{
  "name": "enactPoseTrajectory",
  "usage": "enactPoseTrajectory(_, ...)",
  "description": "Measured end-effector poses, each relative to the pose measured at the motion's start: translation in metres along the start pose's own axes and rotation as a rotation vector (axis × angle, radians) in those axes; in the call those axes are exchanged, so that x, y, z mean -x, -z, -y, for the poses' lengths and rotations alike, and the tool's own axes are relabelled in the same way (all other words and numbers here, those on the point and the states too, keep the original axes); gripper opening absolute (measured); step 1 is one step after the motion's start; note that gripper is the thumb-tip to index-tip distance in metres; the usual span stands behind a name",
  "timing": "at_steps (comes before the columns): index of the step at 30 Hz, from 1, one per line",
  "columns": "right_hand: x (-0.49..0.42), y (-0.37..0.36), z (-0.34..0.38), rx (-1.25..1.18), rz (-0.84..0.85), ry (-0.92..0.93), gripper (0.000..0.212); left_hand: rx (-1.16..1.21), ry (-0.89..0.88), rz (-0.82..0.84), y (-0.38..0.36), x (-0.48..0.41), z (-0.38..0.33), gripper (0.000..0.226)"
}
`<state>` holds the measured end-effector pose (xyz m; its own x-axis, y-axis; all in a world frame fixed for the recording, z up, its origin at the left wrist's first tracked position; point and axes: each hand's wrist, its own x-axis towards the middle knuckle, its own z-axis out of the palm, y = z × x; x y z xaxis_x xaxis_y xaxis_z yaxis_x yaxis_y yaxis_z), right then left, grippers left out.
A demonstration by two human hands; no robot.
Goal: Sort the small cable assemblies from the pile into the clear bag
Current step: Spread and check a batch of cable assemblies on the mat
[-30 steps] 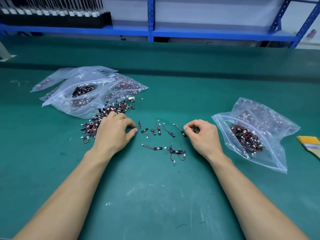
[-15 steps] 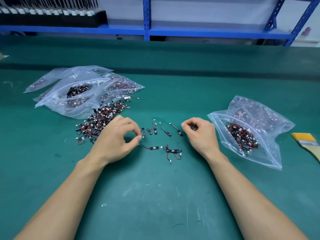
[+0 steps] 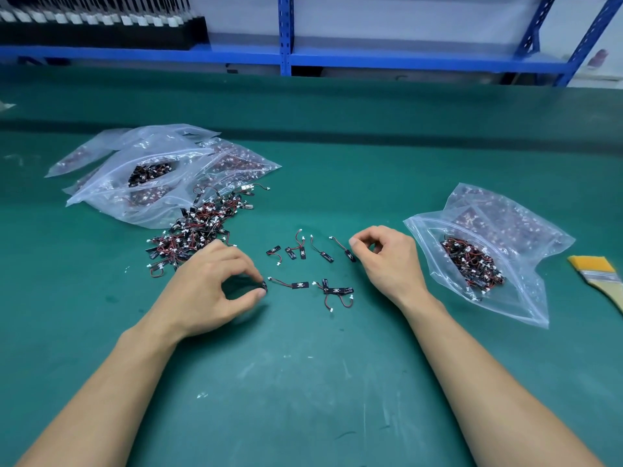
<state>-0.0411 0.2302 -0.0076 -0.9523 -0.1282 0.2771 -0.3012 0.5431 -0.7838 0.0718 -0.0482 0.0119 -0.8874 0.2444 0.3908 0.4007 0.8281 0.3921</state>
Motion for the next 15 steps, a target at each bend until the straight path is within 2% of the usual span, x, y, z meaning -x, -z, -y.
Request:
enactPoseTrajectory(5, 0.0, 0.0, 0.001, 0.017, 0.008, 0.01, 0.013, -0.021, 0.012, -0.054, -0.008, -0.008, -0.009, 0.023)
enactPoseTrajectory(10, 0.0, 0.0, 0.001, 0.018, 0.017, 0.008, 0.013, -0.111, -0.093, 0.068, -0.025, -0.021, -0.027, 0.02)
enactPoseTrajectory(15, 0.0, 0.001, 0.002, 0.023, 0.022, 0.002, 0.013, -0.168, -0.082, 0.115, -0.029, -0.02, -0.027, 0.024)
